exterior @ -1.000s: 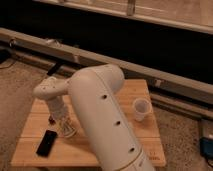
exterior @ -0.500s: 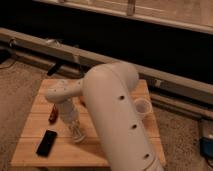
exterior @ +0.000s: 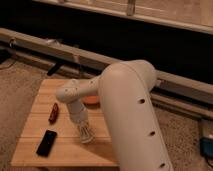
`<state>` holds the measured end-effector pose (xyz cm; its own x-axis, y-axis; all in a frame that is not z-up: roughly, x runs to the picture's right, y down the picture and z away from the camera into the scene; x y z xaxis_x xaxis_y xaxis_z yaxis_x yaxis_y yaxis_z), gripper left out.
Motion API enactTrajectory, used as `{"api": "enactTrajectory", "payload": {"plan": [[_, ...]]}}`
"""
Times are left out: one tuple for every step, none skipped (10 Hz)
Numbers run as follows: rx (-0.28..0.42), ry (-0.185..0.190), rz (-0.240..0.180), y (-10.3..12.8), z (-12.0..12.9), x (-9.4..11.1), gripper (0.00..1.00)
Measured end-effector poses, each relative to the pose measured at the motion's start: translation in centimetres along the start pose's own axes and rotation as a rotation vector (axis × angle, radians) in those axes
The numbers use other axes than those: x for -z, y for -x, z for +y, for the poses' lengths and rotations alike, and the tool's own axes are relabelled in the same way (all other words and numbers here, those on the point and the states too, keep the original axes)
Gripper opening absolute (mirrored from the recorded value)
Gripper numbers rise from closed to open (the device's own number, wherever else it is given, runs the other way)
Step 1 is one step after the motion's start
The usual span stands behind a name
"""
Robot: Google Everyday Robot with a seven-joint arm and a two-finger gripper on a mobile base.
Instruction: Wipe the white sponge on the table
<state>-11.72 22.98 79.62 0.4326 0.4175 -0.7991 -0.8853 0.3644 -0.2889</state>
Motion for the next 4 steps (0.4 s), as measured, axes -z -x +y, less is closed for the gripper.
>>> {"api": "enactTrajectory", "payload": {"plan": [[-0.001,0.000,0.000,-0.02,-0.06,-0.04,0.19],[0.000,0.001,0.000,-0.01,0.03,-0.03,0.23],[0.003,0.000,0.000,0.02,0.16,-0.02,0.32],[0.003,0.000,0.000,0.02,0.16,-0.01,0.42]]}}
